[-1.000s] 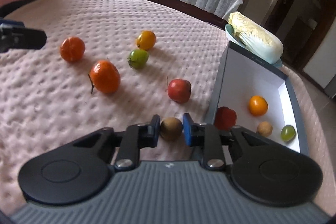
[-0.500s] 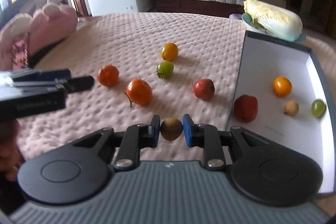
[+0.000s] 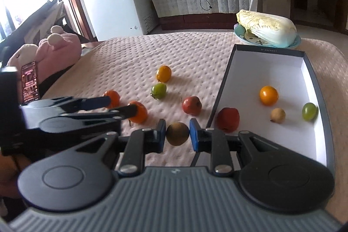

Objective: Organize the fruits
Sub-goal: 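Grasp the brown kiwi with the right tool while the left tool grasps the leafy mandarin, then carry the mandarin and kiwi over the grey box with both tools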

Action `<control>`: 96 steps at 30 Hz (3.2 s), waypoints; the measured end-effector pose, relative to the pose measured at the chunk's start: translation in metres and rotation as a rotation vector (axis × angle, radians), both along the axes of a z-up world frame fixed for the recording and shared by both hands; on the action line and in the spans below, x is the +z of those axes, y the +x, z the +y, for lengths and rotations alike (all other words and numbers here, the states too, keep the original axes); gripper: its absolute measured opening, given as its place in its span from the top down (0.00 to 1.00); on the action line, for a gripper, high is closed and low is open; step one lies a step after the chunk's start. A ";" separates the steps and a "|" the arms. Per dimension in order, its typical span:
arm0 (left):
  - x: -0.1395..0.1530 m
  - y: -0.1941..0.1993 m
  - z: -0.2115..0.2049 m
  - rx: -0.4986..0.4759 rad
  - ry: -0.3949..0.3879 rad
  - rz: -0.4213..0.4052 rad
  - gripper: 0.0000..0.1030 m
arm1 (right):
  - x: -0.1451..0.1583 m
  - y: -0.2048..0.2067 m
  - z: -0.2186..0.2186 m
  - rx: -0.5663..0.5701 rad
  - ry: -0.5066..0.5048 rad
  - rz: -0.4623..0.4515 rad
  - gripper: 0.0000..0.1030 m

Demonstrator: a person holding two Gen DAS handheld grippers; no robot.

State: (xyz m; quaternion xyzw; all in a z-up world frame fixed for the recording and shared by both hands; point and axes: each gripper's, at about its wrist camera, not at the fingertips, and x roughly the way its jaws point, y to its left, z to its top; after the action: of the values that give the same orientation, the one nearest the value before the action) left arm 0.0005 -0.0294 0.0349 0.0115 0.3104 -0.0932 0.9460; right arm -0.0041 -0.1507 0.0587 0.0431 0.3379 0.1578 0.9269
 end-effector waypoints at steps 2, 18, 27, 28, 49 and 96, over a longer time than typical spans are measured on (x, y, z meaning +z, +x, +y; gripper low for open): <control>-0.005 0.004 -0.006 -0.006 0.010 0.010 0.41 | -0.003 0.002 -0.001 -0.002 -0.008 0.011 0.74; -0.023 0.020 -0.014 0.018 0.018 0.073 0.57 | -0.002 0.003 0.001 -0.001 -0.011 0.009 0.74; -0.017 0.015 -0.006 0.024 0.007 0.063 0.58 | -0.006 0.007 0.005 -0.009 -0.008 0.014 0.74; -0.016 0.013 -0.004 0.024 0.007 0.061 0.58 | -0.006 0.008 0.006 -0.012 -0.006 0.013 0.74; 0.007 -0.011 0.045 0.036 0.002 0.009 0.59 | -0.015 0.022 0.037 0.007 -0.020 0.027 0.74; 0.047 0.015 -0.084 -0.134 -0.027 -0.112 0.59 | 0.004 -0.001 -0.072 -0.188 0.023 -0.025 0.74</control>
State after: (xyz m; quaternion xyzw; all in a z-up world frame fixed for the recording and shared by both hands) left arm 0.0153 -0.1134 0.0820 0.0246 0.2543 -0.1595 0.9536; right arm -0.0047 -0.2230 0.0631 0.0834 0.3188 0.0746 0.9412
